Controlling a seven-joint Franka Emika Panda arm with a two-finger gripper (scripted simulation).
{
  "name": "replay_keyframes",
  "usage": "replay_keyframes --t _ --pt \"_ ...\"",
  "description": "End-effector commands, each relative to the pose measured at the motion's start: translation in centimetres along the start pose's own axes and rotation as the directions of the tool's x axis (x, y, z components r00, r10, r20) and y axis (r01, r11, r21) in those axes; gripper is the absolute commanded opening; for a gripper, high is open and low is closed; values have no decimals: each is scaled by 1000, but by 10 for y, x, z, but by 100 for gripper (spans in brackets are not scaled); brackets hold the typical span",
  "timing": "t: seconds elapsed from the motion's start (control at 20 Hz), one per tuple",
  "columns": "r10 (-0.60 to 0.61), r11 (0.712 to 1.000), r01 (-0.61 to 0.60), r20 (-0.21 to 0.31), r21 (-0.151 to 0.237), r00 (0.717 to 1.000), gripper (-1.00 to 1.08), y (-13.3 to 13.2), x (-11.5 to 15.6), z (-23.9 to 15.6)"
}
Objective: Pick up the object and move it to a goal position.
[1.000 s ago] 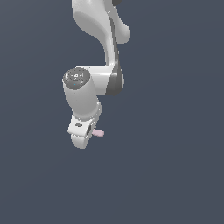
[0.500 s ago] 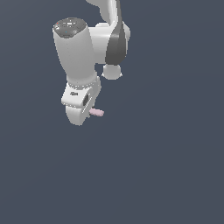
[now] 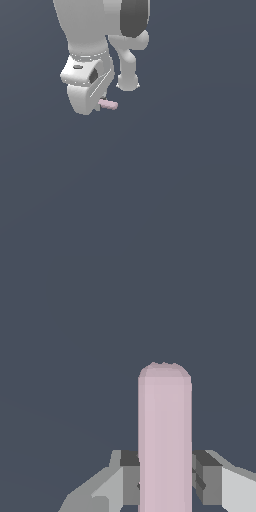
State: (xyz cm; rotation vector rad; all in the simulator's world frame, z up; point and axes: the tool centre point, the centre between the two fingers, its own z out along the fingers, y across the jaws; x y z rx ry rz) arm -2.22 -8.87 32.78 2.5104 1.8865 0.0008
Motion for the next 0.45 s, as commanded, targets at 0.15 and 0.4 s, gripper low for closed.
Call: replay_keyframes --t 0.15,0.4 --pt "0 1000 0 0 1 1000 -100 -9 -2 -25" --pt "1 1000 -1 -1 1 1000 -100 -10 -4 -32"
